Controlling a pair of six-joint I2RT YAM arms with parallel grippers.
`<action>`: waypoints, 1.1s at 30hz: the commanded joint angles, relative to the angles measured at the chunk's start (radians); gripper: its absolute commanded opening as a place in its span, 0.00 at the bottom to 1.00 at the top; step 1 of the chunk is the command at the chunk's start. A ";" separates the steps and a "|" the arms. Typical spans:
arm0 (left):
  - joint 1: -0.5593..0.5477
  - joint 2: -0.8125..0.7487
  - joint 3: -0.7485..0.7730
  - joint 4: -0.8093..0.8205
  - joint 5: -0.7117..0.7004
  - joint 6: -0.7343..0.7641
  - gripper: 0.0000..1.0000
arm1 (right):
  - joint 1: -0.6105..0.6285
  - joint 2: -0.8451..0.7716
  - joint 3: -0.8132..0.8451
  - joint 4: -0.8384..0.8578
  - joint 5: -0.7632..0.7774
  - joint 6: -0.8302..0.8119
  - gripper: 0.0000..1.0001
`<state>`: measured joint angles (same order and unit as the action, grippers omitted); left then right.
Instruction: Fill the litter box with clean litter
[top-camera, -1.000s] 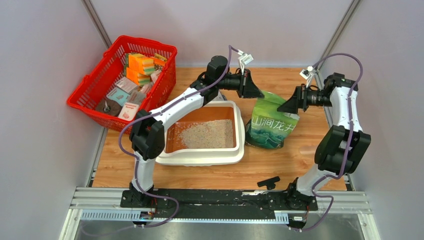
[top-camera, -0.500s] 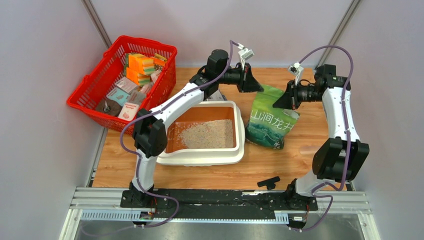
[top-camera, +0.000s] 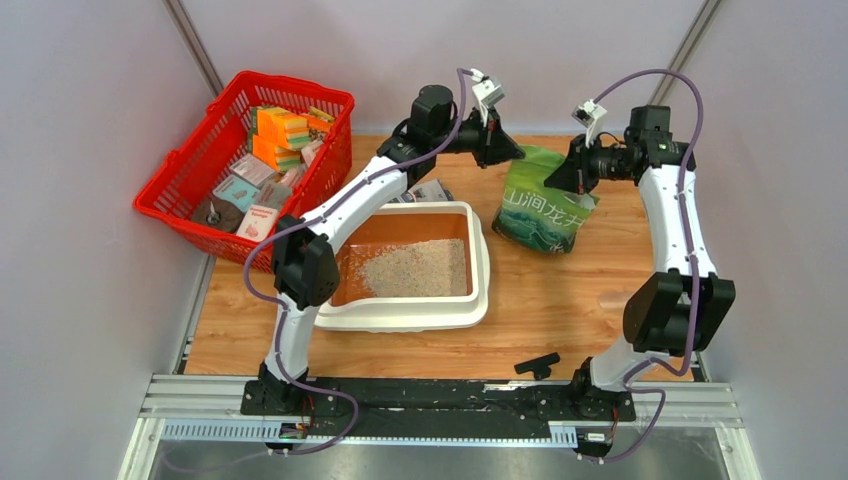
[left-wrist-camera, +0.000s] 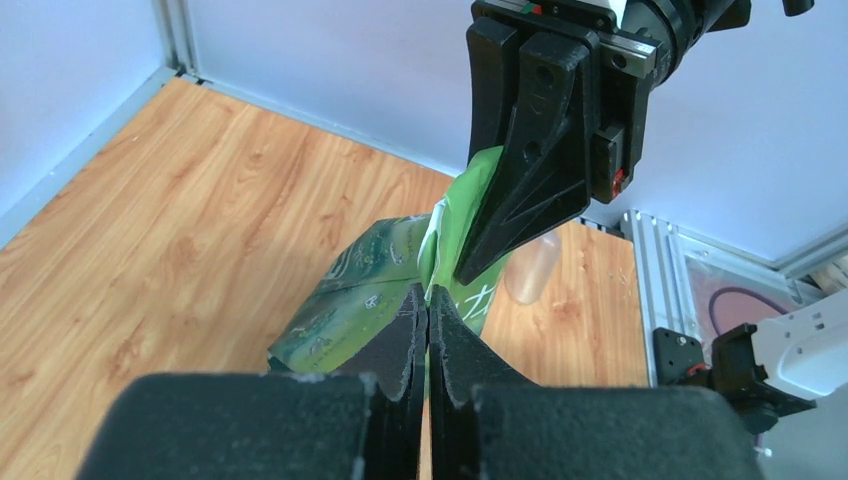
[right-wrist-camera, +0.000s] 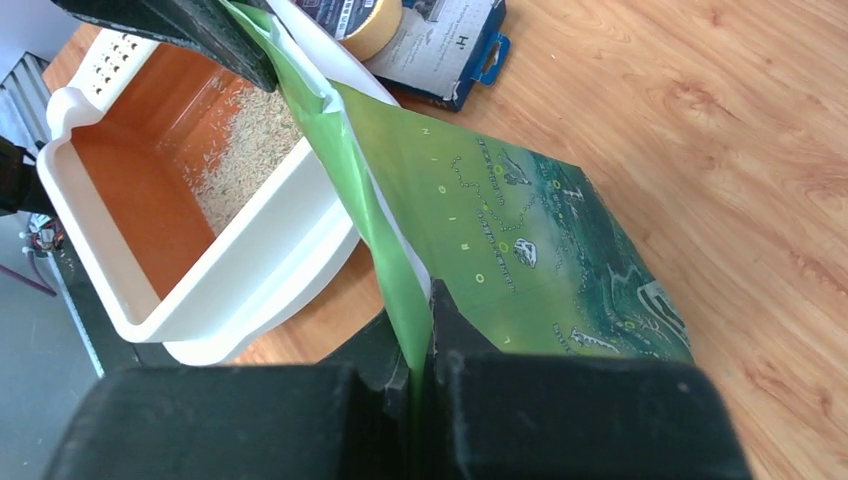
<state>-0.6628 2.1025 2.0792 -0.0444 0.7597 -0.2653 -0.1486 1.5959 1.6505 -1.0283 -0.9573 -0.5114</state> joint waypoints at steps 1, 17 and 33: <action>0.045 -0.062 -0.019 0.101 -0.037 0.023 0.00 | 0.001 0.004 0.052 0.097 -0.011 0.060 0.00; 0.046 -0.102 -0.145 0.192 -0.063 -0.117 0.00 | 0.000 -0.083 0.157 0.074 0.582 0.441 0.90; 0.046 -0.104 -0.154 0.250 -0.072 -0.184 0.00 | 0.000 -0.056 0.008 -0.033 0.773 0.429 0.87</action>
<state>-0.6350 2.0888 1.9198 0.1143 0.7116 -0.4301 -0.1455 1.5349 1.6604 -1.0618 -0.2161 -0.1013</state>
